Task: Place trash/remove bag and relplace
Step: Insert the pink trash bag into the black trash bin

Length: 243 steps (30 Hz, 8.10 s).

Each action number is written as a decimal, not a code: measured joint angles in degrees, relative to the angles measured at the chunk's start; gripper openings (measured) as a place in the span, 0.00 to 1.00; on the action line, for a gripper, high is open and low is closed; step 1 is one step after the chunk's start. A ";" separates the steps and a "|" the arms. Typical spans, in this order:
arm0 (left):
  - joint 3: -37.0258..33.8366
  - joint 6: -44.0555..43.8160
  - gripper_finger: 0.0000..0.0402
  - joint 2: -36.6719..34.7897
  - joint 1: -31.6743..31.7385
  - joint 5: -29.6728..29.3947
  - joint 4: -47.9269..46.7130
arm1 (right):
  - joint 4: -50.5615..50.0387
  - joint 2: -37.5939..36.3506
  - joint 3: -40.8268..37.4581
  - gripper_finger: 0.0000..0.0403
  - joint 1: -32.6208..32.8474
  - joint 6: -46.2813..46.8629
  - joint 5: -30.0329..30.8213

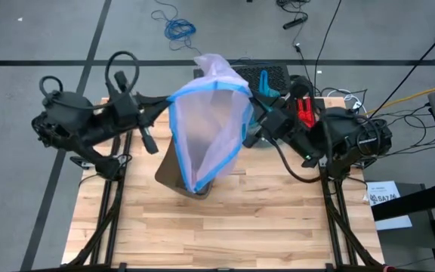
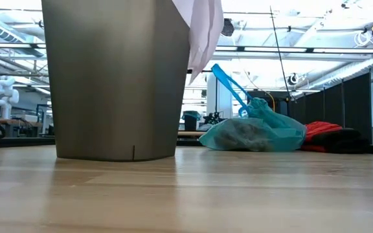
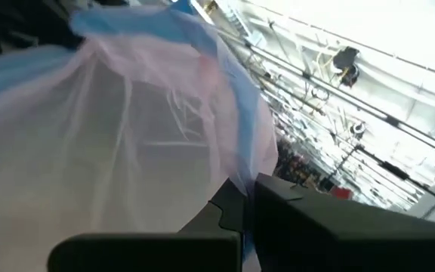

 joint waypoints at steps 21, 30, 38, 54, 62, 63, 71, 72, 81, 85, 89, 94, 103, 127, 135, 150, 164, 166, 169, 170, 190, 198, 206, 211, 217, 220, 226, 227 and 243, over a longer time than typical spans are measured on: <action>6.47 9.12 0.00 0.11 -12.17 -2.17 4.77 | 10.32 0.11 0.00 0.00 0.07 0.56 -17.00; 8.58 13.69 0.00 0.99 -16.24 -7.62 7.88 | 13.03 0.11 -0.02 0.00 0.02 3.85 -23.20; 8.58 24.09 0.00 2.20 -19.73 -14.17 16.75 | 15.10 0.11 -0.02 0.00 -1.86 9.66 -30.32; 8.58 31.16 0.00 3.98 -22.06 -25.11 21.13 | 4.48 0.57 -0.02 0.17 -2.76 9.63 -25.19; 8.58 40.25 0.00 3.89 -22.78 -31.16 29.01 | 8.29 0.09 3.03 0.53 -0.30 -3.07 -8.85; 8.58 40.71 0.00 3.89 -22.98 -31.34 29.19 | 8.31 0.09 3.50 0.55 0.02 -4.75 -6.88; 8.58 41.60 0.00 3.93 -24.74 -31.52 30.31 | 8.27 0.07 5.51 0.51 0.57 -12.67 5.95; 8.58 41.57 0.00 3.93 -24.98 -31.53 30.30 | 8.25 0.01 5.52 0.49 0.56 -12.61 7.26; 8.57 41.41 0.00 3.96 -26.48 -31.70 30.36 | -42.08 0.09 5.50 0.06 -2.82 30.84 0.10; 8.58 41.32 0.00 3.96 -26.54 -31.72 30.38 | -50.28 0.59 0.38 0.01 -6.42 48.75 -16.36; 8.56 40.28 0.00 3.96 -26.52 -31.72 30.23 | -37.30 0.94 -12.05 0.00 -8.07 47.03 -23.68; 8.56 39.93 0.00 3.96 -26.52 -31.74 30.10 | -19.65 0.81 -25.34 0.00 -9.86 47.15 -32.18; 8.10 39.87 0.00 3.99 -26.52 -31.89 30.11 | -2.66 3.11 -29.75 0.00 -10.32 45.15 -37.45; 7.88 35.59 0.00 5.35 -26.50 -31.92 25.16 | -8.81 18.84 -12.55 0.00 -13.32 40.09 -41.04; 7.88 26.79 0.00 5.35 -26.50 -31.94 17.45 | -14.31 24.55 -12.66 0.00 -13.86 40.61 -41.25; 6.98 6.96 0.00 5.56 -26.52 -31.45 -0.93 | -37.62 11.88 -12.57 0.00 -12.35 43.71 -37.71; 6.20 -0.74 0.00 5.70 -26.48 -31.24 -8.12 | -47.24 -5.28 -12.57 0.06 -7.86 51.66 -37.52; 6.20 -4.67 0.00 5.77 -26.31 -31.24 -11.88 | -46.13 -7.09 -12.57 0.13 -6.40 50.95 -36.67; 6.20 -10.79 0.00 6.40 -25.41 -31.23 -17.40 | -42.68 -8.68 -12.57 0.26 -4.27 48.86 -33.35; 6.20 -12.23 0.00 6.71 -24.96 -31.23 -18.54 | -41.36 -8.84 -12.57 0.31 -3.84 48.20 -32.77; 6.18 1.16 0.00 10.37 -22.39 -28.50 -3.99 | -35.00 -1.38 -13.99 0.62 5.19 32.72 -31.26; 6.18 0.97 0.00 10.36 -22.17 -27.39 -4.21 | -17.07 10.55 -22.04 0.55 11.21 11.44 -13.29; 6.18 0.94 0.00 10.36 -22.17 -27.38 -4.54 | 1.27 16.79 -22.13 0.55 9.98 -4.70 -7.43; 6.18 0.94 0.00 10.38 -22.23 -27.39 -4.73 | 1.55 15.30 -22.05 0.54 10.59 -4.72 -6.79; 6.18 0.93 0.00 10.36 -22.20 -27.39 -4.87 | -0.90 14.91 -22.03 0.54 9.79 4.92 -14.05; 6.18 0.89 0.00 10.38 -21.86 -27.39 -4.85 | -2.13 14.93 -22.03 0.54 7.94 11.95 -19.02; 6.18 0.92 0.00 10.38 -21.50 -27.39 -4.48 | -0.74 14.95 -22.03 0.50 2.02 21.73 -25.19; 6.18 0.92 0.00 10.36 -21.40 -27.38 -4.49 | -0.55 15.20 -22.01 0.48 1.01 23.02 -27.07; 6.20 -0.49 0.00 10.37 -21.29 -23.76 -4.70 | -15.84 16.15 -21.97 0.00 -2.14 25.14 -20.74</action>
